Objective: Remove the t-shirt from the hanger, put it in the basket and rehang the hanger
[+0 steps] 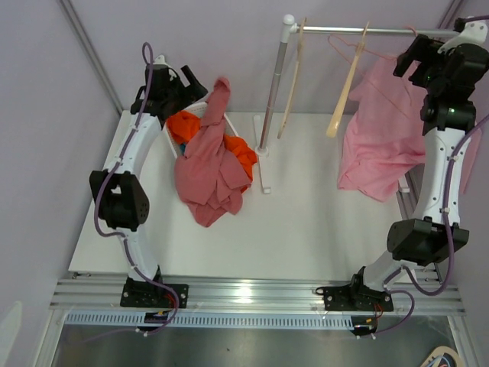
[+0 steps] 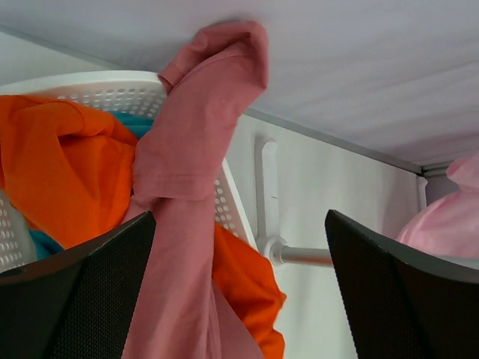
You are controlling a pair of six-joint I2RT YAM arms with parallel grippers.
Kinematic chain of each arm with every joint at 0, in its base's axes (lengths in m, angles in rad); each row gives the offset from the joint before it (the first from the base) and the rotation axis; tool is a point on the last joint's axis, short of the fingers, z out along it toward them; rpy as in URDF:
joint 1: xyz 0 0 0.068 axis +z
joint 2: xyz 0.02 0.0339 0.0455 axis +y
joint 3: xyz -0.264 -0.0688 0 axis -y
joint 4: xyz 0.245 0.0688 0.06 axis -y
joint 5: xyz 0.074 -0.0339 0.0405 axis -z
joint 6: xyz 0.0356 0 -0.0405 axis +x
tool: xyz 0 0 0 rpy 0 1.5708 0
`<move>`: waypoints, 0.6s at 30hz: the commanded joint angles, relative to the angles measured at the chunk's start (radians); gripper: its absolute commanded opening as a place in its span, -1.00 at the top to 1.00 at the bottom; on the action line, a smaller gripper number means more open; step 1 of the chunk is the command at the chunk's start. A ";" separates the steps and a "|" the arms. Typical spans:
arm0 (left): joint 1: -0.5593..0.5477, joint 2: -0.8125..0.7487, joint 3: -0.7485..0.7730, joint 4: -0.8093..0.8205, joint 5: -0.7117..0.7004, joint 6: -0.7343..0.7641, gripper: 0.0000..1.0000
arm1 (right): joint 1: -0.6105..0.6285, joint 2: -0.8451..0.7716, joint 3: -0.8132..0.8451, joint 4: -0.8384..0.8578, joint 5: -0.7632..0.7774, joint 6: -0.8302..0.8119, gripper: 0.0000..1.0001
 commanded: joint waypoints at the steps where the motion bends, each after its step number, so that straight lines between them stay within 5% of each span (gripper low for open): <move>1: -0.042 -0.193 -0.027 0.079 -0.066 0.005 -0.99 | -0.025 -0.097 -0.045 -0.013 -0.013 0.026 -0.99; 18: -0.215 -0.515 -0.228 0.203 -0.312 0.198 -0.99 | -0.168 -0.027 0.056 -0.106 0.099 0.020 -0.83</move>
